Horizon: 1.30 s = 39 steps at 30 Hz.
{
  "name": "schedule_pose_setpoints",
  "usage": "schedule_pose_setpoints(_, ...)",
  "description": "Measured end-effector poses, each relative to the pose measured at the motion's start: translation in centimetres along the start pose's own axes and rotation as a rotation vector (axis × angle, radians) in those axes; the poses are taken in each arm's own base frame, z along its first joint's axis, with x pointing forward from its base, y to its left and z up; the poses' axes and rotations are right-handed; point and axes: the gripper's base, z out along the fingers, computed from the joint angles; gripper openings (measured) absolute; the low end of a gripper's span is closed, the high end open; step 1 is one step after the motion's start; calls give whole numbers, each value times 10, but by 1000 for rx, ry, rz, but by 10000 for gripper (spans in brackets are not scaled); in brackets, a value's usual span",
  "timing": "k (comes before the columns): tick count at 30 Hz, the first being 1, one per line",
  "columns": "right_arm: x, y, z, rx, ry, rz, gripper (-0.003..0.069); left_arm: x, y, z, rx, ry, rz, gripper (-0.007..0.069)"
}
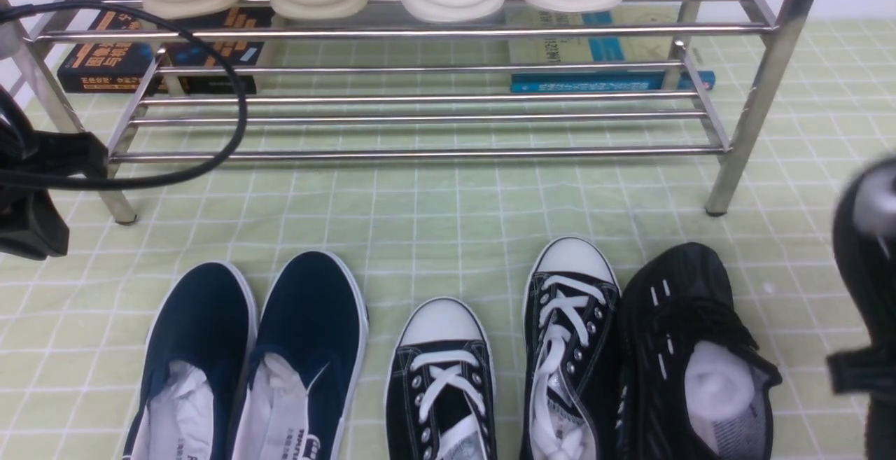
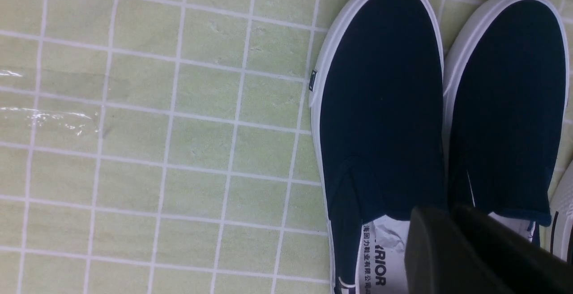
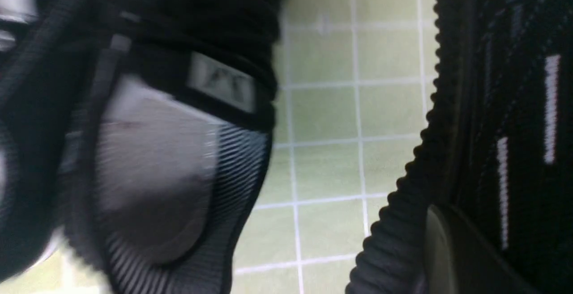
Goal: Take the shoes off the shelf with your hand from the green coffee tablecloth.
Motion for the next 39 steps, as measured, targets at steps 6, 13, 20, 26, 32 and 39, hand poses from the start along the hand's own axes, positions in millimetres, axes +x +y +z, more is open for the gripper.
schedule_pose_setpoints(6,-10,20,32,19,-53,-23,25,0,0,0,-1,0,0,72)
schedule_pose_setpoints(13,-17,28,60,100,-10,-46,27,0,0,0,1,0,0,75)
schedule_pose_setpoints(20,-27,20,74,119,22,32,30,0,0,0,0,3,0,83)
schedule_pose_setpoints(26,-28,26,81,57,55,91,32,1,0,0,0,5,0,85)
schedule_pose_setpoints(32,-27,33,90,34,80,102,34,1,0,0,-1,9,0,90)
schedule_pose_setpoints(39,-26,34,92,33,97,117,45,1,0,0,-1,9,0,95)
